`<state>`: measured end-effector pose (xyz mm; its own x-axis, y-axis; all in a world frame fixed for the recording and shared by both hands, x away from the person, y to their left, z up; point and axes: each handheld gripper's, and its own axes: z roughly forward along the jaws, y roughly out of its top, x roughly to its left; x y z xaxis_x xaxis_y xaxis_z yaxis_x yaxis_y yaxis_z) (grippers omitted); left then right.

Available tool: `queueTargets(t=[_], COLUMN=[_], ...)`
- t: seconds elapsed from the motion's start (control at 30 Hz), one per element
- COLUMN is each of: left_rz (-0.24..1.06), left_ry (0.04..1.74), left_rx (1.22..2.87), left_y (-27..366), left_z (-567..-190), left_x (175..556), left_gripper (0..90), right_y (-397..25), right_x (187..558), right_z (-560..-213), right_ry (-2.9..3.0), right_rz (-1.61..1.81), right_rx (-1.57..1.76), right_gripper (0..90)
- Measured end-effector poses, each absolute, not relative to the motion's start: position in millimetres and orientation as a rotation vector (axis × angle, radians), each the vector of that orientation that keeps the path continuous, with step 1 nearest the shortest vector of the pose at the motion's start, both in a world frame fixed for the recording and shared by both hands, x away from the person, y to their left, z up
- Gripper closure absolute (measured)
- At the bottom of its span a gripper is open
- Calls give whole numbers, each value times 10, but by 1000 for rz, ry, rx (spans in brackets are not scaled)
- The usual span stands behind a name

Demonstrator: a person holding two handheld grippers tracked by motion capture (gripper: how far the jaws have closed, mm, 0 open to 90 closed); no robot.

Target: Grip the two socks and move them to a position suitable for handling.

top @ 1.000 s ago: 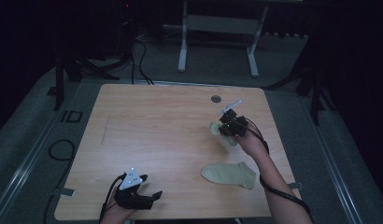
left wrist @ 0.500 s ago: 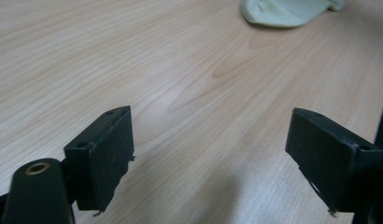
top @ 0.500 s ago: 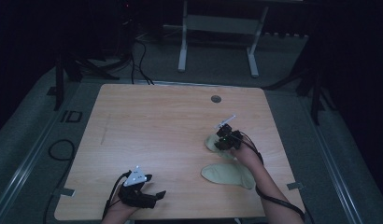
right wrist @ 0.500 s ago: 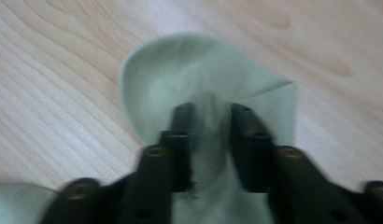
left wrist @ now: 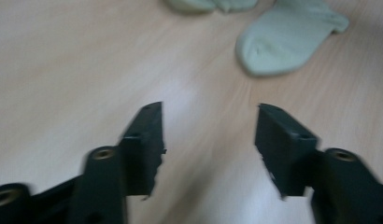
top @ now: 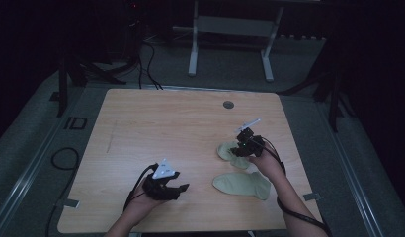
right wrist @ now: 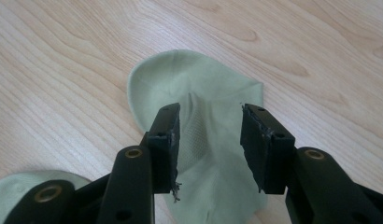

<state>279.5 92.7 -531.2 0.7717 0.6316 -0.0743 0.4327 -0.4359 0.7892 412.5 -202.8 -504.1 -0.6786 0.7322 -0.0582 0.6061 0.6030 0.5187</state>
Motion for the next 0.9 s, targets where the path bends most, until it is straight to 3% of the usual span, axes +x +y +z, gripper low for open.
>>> queueTargets(t=[0.1,0.33,0.47,0.67,0.9], left_rz=[310,373,400,374,369], left_ry=[748,652,647,675,709], left_rx=[2109,2161,2168,2251,2362], left_y=[739,409,36,-267,-330], left_z=[-5183,-4986,-4962,-5203,-5428], left_x=[2994,3311,3638,3904,4006], left_gripper=[620,750,886,892,892], right_y=[-2022,-2050,-2051,-2010,-1959], right_x=[4115,4089,4067,4055,4059], right_z=[-5064,-5148,-5190,-5257,-5356], right_ry=[2553,2524,2529,2544,2571], right_rz=[697,693,704,698,603], right_rx=[1119,1193,1193,1216,1182], right_gripper=[587,579,566,557,584])
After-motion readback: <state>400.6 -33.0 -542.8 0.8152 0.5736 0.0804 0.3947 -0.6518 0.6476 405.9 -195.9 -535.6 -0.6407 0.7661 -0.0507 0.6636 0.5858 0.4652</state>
